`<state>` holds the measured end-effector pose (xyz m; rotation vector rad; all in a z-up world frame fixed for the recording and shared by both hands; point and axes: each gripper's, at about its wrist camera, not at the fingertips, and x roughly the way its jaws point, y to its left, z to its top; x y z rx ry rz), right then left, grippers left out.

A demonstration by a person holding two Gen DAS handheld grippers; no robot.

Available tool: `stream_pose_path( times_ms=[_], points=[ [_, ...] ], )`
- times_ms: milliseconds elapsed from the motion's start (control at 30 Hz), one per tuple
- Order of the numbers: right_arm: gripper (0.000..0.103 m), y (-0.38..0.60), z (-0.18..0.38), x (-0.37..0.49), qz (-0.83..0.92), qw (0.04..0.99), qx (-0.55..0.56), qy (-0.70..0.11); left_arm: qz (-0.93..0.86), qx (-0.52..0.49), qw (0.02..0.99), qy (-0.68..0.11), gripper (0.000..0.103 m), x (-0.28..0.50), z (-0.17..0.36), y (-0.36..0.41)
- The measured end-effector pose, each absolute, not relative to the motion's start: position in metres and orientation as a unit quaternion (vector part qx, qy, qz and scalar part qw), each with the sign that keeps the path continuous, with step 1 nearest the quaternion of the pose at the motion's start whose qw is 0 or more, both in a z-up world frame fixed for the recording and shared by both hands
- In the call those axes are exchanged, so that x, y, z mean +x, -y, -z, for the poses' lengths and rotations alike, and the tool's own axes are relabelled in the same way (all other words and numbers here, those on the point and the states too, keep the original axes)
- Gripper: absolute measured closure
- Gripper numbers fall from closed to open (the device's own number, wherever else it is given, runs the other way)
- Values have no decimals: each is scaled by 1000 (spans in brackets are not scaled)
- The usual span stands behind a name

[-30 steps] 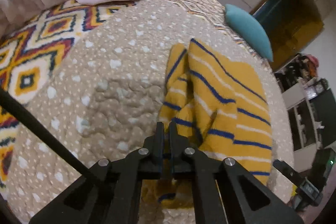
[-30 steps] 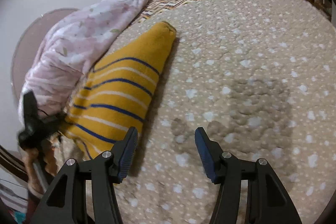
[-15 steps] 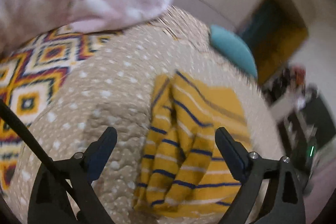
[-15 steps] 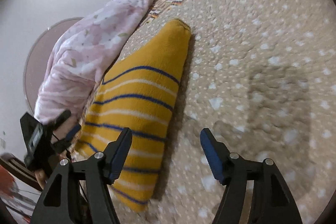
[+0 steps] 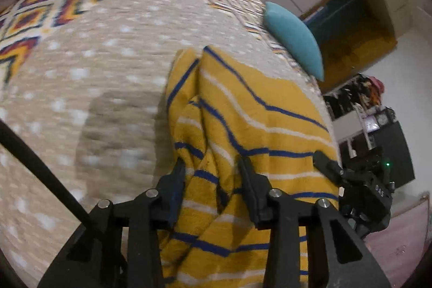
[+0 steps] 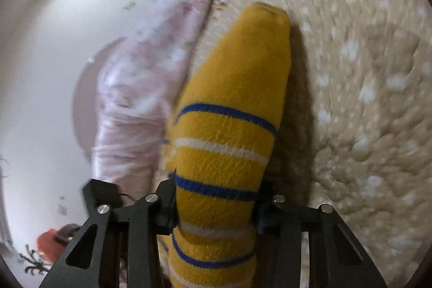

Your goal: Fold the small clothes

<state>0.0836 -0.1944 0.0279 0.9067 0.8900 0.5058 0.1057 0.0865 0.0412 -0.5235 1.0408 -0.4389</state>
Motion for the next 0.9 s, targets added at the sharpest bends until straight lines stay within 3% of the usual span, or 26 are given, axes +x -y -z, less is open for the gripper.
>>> stream_pose_path(
  times_ms=[133, 167, 200, 233, 300, 433, 467, 500, 533, 567, 600, 667, 767, 833, 900],
  points=[
    [55, 232, -63, 55, -201, 820, 371, -386, 242, -222, 818, -472, 74, 99, -57, -35],
    [50, 242, -65, 50, -179, 831, 355, -390, 226, -202, 828, -472, 77, 96, -57, -21],
    [46, 252, -64, 47, -148, 839, 335, -403, 206, -182, 835, -476, 88, 97, -54, -13],
    [46, 258, -62, 44, -121, 843, 317, -418, 177, -159, 841, -485, 92, 99, -46, -6],
    [45, 271, -56, 37, -70, 845, 288, -445, 127, -139, 836, -515, 94, 103, -22, -4],
    [45, 287, -85, 7, -60, 878, 289, -377, 134, -203, 815, -526, 94, 91, -7, -37],
    [45, 284, -95, 4, -62, 886, 281, -364, 134, -211, 816, -521, 87, 83, -12, -45],
    [45, 278, -104, 4, -67, 892, 270, -356, 130, -208, 824, -511, 70, 74, -18, -51],
    [46, 270, -112, 5, -77, 895, 261, -353, 122, -199, 837, -495, 60, 63, -26, -56],
    [50, 257, -117, 11, -97, 894, 255, -354, 110, -186, 854, -473, 45, 48, -37, -62],
    [57, 245, -117, 18, -112, 890, 255, -361, 99, -174, 870, -450, 38, 33, -46, -67],
    [64, 226, -107, 33, -128, 879, 261, -378, 80, -146, 893, -417, 34, 11, -60, -74],
    [65, 200, -77, 59, -143, 853, 288, -410, 46, -96, 919, -379, 20, -14, -75, -81],
    [68, 170, -42, 74, -186, 813, 321, -448, 26, -77, 929, -361, 17, -27, -81, -89],
    [68, 130, -28, 79, -196, 815, 286, -465, 11, -68, 932, -355, 17, -37, -84, -98]
  ],
)
